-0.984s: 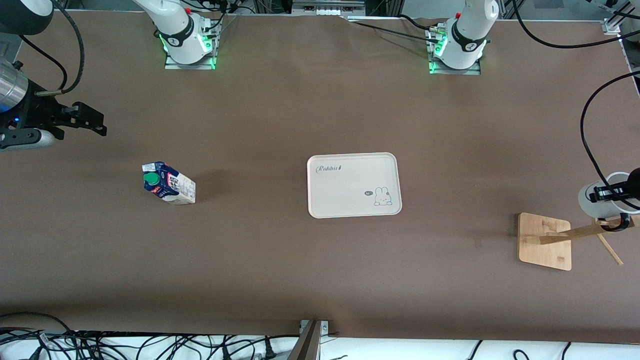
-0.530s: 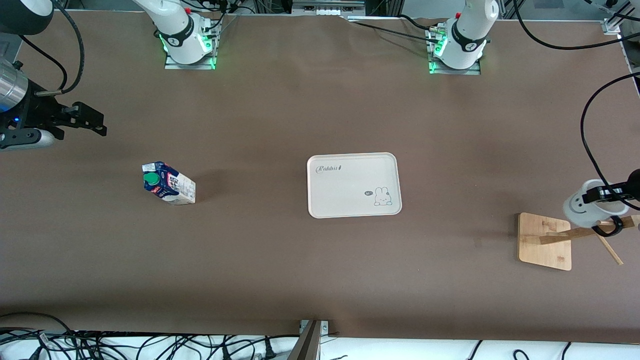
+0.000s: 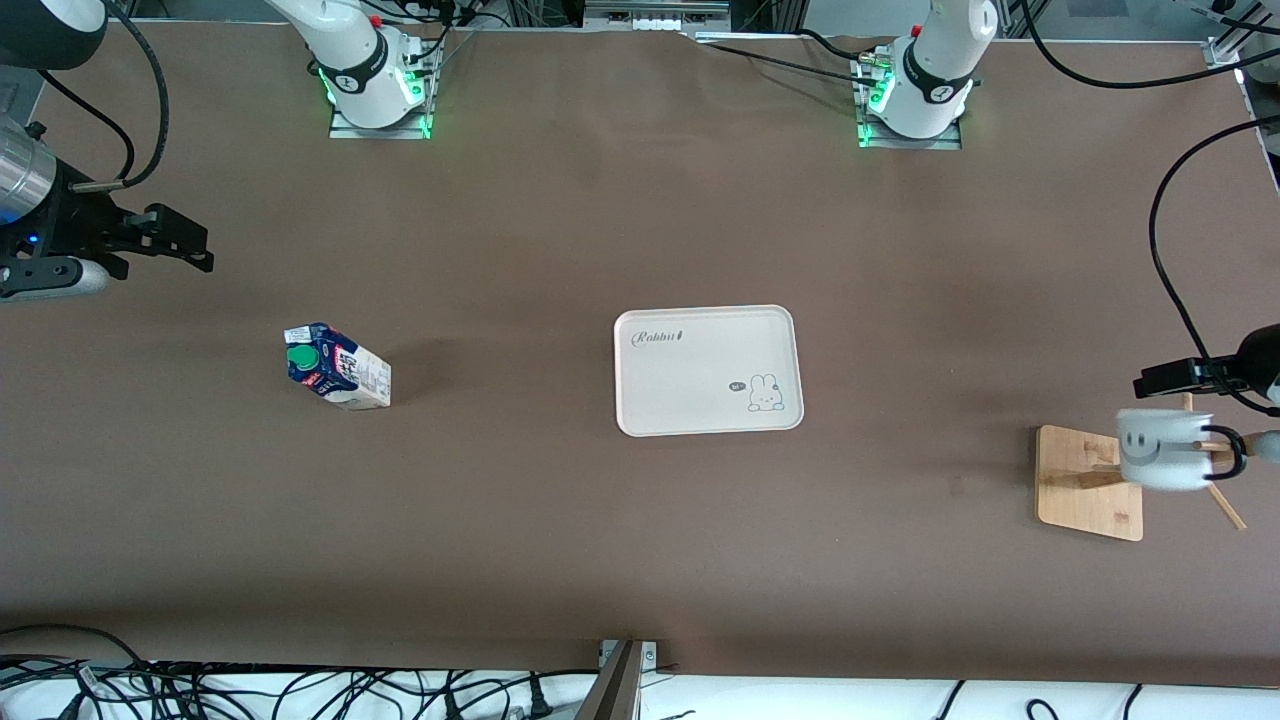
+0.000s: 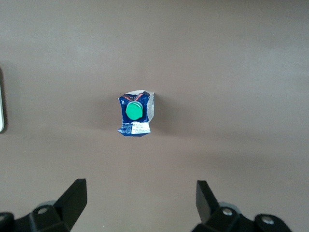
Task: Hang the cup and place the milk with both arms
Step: 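Hang the mug handle on a stand peg and open the left gripper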
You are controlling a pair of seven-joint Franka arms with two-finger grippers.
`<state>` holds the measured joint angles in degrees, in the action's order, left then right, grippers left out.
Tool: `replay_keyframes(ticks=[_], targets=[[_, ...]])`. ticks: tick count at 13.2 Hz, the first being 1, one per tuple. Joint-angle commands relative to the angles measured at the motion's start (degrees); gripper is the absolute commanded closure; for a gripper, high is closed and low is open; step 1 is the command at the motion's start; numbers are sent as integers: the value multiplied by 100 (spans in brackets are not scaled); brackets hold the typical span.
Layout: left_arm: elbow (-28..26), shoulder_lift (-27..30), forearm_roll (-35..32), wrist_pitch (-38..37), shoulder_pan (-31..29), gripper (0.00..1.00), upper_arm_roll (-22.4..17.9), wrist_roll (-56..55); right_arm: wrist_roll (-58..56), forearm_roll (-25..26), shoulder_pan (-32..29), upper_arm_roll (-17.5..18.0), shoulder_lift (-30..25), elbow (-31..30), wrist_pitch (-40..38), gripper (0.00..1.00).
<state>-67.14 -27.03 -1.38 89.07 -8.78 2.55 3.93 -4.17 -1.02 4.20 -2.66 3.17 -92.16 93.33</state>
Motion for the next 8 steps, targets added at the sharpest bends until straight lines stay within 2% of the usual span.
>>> replay_keyframes(ticks=[1,4,8], targets=[[87,154,-20,-424,122,0,8,160,92,84,2,20,35,137,-95,0],[79,356,-11,-645,420,0,17,169,83,84,2,20,35,137,-87,0],[-307,734,-11,-601,553,0,166,134,83,84,2,20,35,137,-104,0]])
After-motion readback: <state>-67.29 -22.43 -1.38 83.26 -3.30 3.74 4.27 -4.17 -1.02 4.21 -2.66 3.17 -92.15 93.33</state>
